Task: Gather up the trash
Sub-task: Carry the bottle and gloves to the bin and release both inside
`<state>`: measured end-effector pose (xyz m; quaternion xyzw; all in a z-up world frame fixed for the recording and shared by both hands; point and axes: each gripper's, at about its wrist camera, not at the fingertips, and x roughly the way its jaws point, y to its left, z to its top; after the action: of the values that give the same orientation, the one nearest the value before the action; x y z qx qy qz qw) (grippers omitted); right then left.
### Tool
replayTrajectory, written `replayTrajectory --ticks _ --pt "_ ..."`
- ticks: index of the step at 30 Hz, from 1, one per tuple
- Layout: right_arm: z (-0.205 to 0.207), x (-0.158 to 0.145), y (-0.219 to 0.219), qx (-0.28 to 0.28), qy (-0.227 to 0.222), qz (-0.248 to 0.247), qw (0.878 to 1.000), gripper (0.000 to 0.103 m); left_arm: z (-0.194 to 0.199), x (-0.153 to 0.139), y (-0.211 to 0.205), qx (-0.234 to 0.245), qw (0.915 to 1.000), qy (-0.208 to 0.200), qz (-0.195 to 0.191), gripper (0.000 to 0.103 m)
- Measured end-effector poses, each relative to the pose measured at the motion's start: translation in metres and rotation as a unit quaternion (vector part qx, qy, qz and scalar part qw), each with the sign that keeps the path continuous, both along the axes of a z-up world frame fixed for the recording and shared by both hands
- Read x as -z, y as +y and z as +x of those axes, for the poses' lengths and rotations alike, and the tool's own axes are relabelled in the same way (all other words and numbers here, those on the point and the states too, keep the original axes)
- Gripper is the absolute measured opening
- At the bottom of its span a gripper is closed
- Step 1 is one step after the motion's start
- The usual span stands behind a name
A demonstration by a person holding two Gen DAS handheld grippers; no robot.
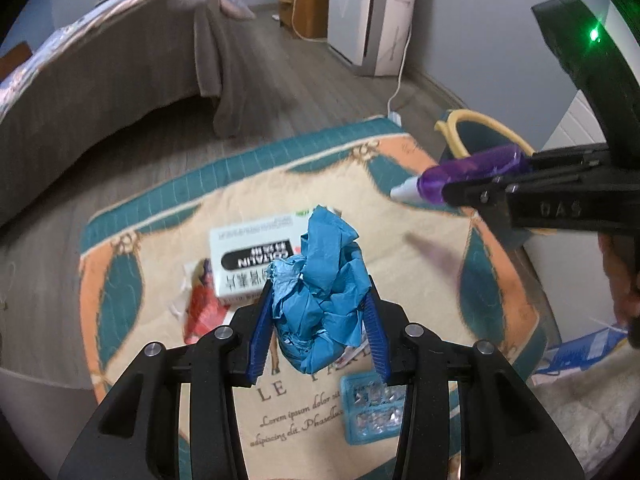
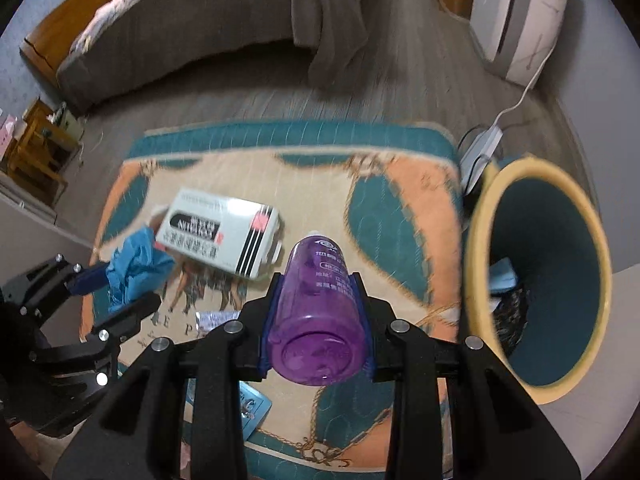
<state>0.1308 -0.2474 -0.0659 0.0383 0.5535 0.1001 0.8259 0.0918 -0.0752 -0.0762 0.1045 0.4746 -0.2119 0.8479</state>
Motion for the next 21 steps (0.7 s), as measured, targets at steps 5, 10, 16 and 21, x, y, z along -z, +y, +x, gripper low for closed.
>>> replayTrajectory --ticks 5,10,16,21 --pt "-0.003 -0.035 -0.026 0.028 -0.046 0.012 0.998 0.032 0.001 -0.014 -0.011 0.003 0.9998 -0.018 -0.004 0.043" --pt "-0.002 -0.054 -0.051 0.053 -0.079 0.001 0.995 0.032 0.0 -0.019 -0.028 0.013 0.9997 -0.021 -0.008 0.043" --pt "-0.002 -0.05 -0.087 0.079 -0.078 -0.001 0.994 0.032 0.001 -0.013 -0.061 0.034 0.9993 -0.016 -0.006 0.043" --pt "-0.009 -0.042 -0.118 0.095 -0.072 -0.007 0.993 0.032 -0.001 -0.006 -0.1 0.057 0.9983 -0.006 -0.005 0.043"
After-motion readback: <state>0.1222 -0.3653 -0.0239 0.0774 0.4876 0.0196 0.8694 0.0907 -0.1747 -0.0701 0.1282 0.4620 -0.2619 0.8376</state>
